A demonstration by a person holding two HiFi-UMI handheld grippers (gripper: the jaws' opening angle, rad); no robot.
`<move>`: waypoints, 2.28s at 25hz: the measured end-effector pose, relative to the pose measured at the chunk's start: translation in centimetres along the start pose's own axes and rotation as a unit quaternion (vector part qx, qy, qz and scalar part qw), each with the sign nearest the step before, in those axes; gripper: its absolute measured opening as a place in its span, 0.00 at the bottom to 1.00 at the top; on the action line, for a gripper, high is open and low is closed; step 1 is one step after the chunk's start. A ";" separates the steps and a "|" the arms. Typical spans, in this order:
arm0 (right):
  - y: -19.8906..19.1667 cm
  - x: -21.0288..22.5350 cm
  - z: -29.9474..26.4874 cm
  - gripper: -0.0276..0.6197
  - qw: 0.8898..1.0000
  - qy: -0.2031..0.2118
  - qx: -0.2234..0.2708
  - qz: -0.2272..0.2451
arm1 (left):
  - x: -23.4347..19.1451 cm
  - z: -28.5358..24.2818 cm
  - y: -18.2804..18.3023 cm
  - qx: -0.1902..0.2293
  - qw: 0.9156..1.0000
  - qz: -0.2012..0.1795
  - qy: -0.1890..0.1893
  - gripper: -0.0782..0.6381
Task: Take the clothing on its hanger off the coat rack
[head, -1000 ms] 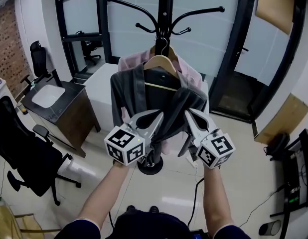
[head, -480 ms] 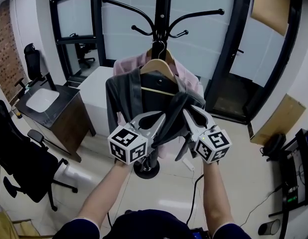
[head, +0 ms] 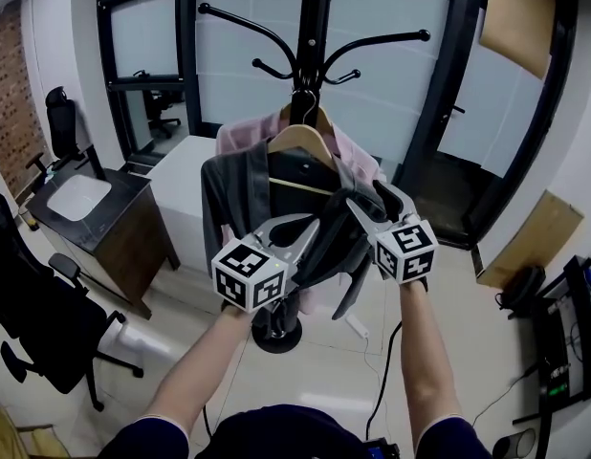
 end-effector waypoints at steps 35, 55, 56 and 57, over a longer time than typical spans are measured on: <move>0.3 0.8 -6.6 0.19 0.979 0.020 -0.074 0.188 | -4.0 3.2 -1.2 -0.013 0.998 0.008 0.057 0.13; 5.5 -1.8 -0.6 0.19 0.981 0.038 0.002 0.188 | -2.7 5.8 1.1 0.017 0.996 0.000 0.089 0.13; 5.6 -2.2 -0.6 0.19 0.982 0.046 0.006 0.185 | -2.7 6.2 1.5 0.021 0.995 -0.003 0.096 0.13; 5.7 -2.6 -0.7 0.19 0.982 0.054 0.010 0.181 | -2.6 6.7 1.8 0.024 0.994 -0.006 0.104 0.13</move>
Point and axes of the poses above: the fingertips, and each gripper's own axes: z backward along the fingers, x to its right, y out of its top, the point moved 5 cm from there along z, backward along the fingers, and after that the axes turned 3 degrees about z, right-handed, at the moved point
